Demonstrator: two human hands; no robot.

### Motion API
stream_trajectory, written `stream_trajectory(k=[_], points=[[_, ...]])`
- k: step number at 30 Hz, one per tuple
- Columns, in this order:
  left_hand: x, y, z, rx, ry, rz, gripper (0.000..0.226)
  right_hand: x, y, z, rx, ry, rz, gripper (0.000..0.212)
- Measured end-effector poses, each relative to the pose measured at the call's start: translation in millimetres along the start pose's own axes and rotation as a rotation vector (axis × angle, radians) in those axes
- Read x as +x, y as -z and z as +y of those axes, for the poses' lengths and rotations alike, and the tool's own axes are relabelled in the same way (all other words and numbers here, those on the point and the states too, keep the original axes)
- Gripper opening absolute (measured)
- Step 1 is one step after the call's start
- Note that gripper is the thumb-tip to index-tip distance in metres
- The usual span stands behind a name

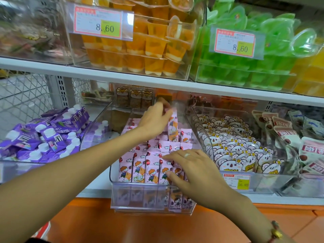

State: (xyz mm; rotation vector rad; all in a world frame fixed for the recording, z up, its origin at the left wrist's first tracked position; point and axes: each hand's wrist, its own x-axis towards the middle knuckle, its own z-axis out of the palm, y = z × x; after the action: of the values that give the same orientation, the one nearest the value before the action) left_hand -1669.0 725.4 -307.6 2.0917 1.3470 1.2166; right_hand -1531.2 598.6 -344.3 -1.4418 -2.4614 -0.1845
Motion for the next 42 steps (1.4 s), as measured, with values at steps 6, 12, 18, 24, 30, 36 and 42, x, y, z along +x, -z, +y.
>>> stream_trajectory(k=[6,12,18,24,30,36,42], points=[[-12.1,22.1,10.9,-0.240,0.097,0.161,0.018,-0.1,-2.5,1.8,0.005,0.003,0.013,0.042],[-56.2,46.1,19.3,-0.597,0.116,0.402,0.008,2.8,2.4,-0.2,0.203,-0.050,0.112,0.026],[-99.8,46.7,21.7,-0.697,0.090,0.284,0.006,7.3,13.3,-10.3,0.761,-0.296,0.387,0.032],[-108.3,42.9,16.6,-0.785,0.144,0.200,0.012,14.1,11.8,-18.3,0.927,-0.301,0.263,0.015],[-113.7,36.8,11.7,-0.565,0.072,0.110,0.020,17.4,9.1,-13.7,1.288,-0.555,0.212,0.034],[-122.1,26.3,11.1,-0.356,0.016,0.024,0.047,20.7,6.3,-20.5,1.421,-0.560,0.261,0.030],[-117.2,28.0,10.9,-0.431,-0.051,-0.032,0.028,20.8,13.1,-11.0,1.503,-0.552,0.307,0.029]])
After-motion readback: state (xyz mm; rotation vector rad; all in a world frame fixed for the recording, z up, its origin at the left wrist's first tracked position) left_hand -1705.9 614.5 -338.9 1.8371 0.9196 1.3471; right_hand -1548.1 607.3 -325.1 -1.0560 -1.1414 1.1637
